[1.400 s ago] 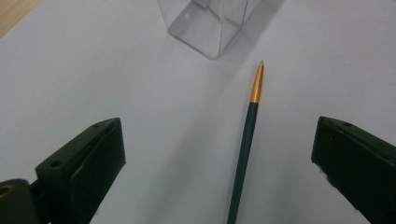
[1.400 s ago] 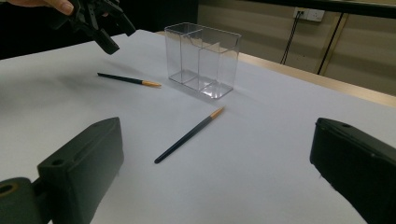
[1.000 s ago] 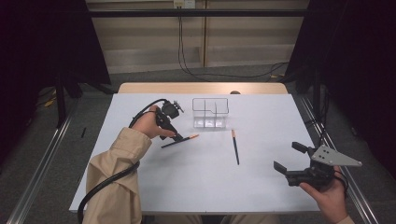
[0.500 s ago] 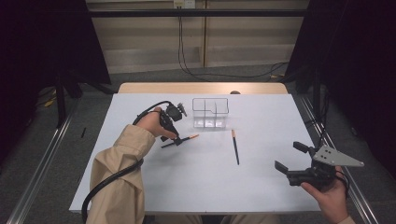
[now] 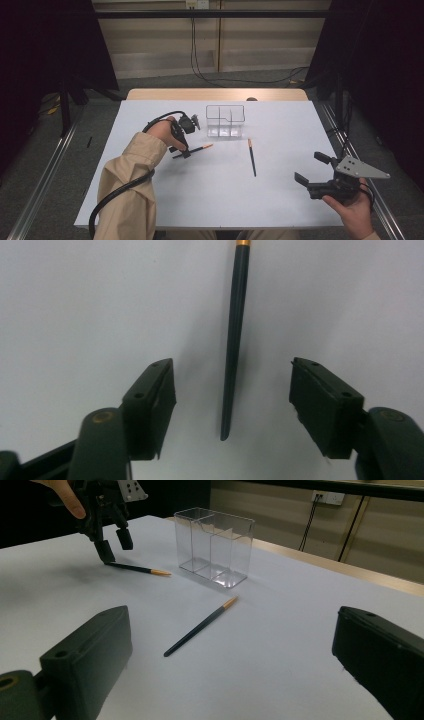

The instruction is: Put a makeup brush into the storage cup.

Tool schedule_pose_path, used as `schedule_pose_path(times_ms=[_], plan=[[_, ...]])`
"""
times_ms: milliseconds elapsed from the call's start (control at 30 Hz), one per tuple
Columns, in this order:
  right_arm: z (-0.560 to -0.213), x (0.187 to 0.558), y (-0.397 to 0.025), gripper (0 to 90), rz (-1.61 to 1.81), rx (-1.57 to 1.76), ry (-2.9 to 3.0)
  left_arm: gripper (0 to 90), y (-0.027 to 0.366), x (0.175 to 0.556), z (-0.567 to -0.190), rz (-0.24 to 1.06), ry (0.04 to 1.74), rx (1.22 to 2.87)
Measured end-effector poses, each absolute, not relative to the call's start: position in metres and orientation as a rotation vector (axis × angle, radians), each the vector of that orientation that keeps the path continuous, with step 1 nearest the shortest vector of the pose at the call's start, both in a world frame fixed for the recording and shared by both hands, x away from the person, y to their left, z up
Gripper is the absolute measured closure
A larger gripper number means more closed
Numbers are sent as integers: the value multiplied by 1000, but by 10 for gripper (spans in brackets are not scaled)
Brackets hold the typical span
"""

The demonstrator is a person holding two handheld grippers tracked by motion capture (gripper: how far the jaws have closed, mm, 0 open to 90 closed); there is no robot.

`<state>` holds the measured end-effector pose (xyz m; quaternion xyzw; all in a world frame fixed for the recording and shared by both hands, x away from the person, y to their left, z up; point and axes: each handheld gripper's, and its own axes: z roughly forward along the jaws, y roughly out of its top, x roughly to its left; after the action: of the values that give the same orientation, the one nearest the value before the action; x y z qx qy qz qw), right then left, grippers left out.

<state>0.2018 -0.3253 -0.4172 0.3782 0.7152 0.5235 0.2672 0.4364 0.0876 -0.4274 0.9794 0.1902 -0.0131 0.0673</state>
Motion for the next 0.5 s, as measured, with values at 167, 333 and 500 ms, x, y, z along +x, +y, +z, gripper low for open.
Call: schedule_pose_path(times_ms=[167,333,500], plan=[[-417,202,-326,20,1414,1022,1929,469,89,437,-431,-69,557,2951],[-417,202,-326,20,1416,1022,1930,507,88,438,-433,-91,553,2953],[-417,202,-326,21,1416,1018,1932,561,88,441,-434,-76,562,2952]])
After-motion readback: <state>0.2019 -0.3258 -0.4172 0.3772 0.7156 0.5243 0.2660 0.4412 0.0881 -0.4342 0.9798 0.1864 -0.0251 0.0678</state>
